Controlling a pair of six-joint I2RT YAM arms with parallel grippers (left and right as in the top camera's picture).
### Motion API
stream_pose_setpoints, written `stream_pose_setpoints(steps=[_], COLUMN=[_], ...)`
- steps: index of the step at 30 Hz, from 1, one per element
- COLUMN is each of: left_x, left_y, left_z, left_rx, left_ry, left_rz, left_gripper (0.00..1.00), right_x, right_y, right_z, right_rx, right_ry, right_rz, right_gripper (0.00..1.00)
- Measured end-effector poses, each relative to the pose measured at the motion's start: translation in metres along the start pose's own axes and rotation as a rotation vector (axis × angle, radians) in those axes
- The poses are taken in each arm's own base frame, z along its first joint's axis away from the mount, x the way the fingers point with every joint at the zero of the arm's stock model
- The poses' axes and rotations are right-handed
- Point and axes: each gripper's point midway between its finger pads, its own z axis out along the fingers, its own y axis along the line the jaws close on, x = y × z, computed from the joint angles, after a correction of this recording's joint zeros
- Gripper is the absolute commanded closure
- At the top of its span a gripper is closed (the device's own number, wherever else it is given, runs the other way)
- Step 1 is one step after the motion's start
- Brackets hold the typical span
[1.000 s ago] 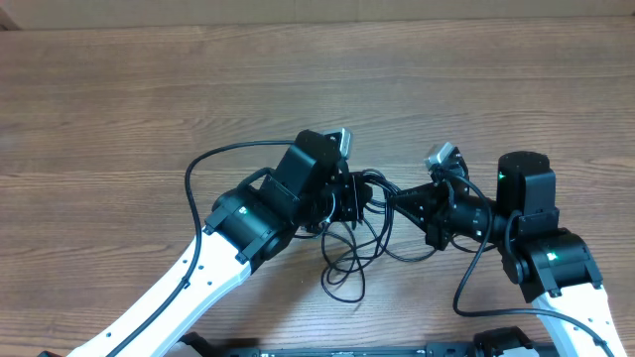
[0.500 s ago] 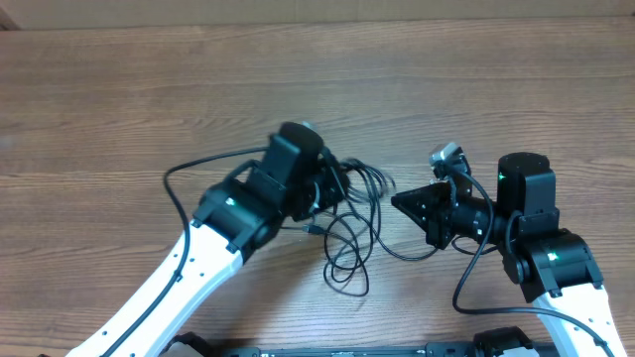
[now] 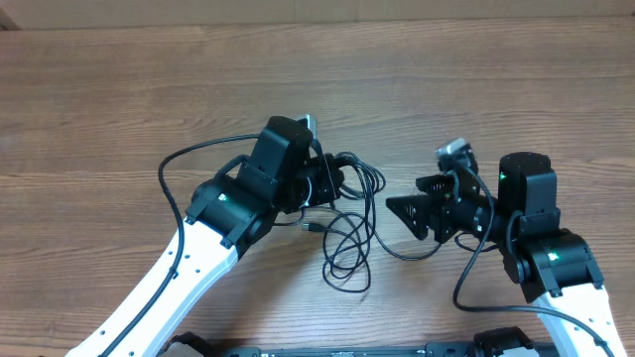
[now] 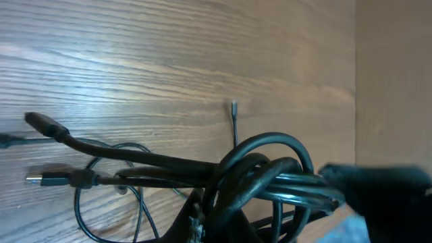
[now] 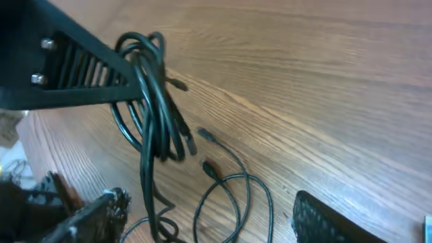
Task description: Untangle cables
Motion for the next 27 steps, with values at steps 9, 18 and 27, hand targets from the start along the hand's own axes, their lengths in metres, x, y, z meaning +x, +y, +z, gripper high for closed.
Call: stream_pose_setpoints(steps=[9,18,27], left_x=[0.021,0.029,0.02], left_y=[-0.027,-0.038,0.007], left_z=[0.001,0.002,0.004], left_rx=[0.115,0.14,-0.098], left_ry=[0.079,0.081,0.004], left_rz=[0.157,0.211,-0.006], left_gripper=[0.96,0.96,0.96], right_x=[-0.009,-0.009,0.004], right_y=[0.01,0.021,0.017], right_z=[0.0,-0.001,-0.001], right_rx=[-0.056,-0.117,-0.1], right_ry=[-0.039,-0.045,0.008], right_rz=[-0.16,-0.172,-0.112], right_gripper=[0.41,0.96,0.96])
